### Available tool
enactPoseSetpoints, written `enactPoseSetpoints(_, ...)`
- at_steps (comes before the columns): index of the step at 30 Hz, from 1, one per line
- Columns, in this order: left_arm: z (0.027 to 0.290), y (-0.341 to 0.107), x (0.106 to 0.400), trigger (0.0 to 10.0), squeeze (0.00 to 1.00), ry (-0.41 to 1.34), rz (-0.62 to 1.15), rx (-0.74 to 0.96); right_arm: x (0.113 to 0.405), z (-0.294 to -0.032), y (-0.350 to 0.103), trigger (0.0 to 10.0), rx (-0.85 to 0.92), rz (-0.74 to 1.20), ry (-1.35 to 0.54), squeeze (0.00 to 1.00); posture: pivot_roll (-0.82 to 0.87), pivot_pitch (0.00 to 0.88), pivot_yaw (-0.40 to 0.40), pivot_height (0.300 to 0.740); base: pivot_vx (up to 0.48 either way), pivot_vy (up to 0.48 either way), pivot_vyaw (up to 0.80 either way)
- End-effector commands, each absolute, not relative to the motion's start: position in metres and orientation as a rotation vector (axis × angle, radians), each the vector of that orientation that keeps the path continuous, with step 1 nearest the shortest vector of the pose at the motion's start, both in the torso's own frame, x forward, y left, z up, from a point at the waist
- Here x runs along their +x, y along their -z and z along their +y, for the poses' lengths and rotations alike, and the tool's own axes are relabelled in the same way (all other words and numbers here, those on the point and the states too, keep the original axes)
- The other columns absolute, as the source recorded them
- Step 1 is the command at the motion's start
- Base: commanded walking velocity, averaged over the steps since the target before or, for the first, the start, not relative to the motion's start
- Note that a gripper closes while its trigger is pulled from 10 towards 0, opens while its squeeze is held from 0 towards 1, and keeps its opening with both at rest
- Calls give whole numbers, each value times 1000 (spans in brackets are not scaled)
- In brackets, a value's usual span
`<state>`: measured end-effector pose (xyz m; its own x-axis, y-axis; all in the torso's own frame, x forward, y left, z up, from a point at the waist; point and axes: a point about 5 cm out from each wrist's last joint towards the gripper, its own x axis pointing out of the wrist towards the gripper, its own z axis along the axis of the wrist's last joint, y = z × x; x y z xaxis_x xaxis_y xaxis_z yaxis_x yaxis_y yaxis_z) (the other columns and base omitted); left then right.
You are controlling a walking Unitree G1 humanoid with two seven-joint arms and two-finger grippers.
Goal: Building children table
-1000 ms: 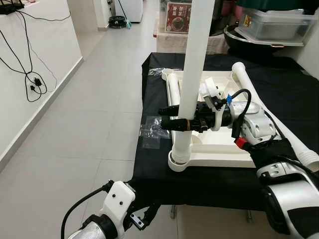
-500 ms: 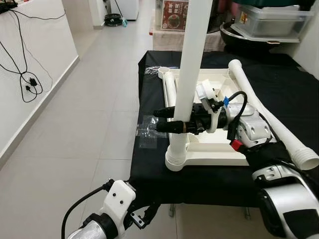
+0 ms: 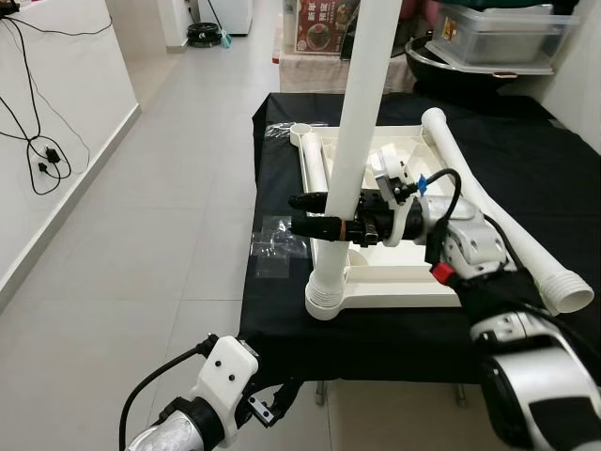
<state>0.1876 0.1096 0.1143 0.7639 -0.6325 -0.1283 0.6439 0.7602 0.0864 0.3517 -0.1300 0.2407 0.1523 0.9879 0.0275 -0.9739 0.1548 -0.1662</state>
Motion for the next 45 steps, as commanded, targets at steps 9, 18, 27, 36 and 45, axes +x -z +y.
enactPoseSetpoints(9,110,-108,185,10000,0,702,118,135,343,-127,-215,10000,-101,-77,-1213,0,68,67,-41,740,0,0,0)
enactPoseSetpoints(18,109,-106,185,10000,0,712,119,140,355,-110,-219,10000,-31,-57,-893,0,71,53,-49,740,0,0,0)
enactPoseSetpoints(27,109,-107,185,10000,0,701,117,130,353,-106,-213,10000,-88,-32,-661,0,66,60,-47,740,0,0,0)
enactPoseSetpoints(36,114,-109,190,10000,0,673,108,142,356,-115,-203,10000,-64,78,-350,0,66,61,-48,740,0,0,0)
enactPoseSetpoints(45,113,-108,191,10000,0,669,106,143,362,-127,-201,10000,14,98,-8,0,67,63,-52,740,0,0,0)
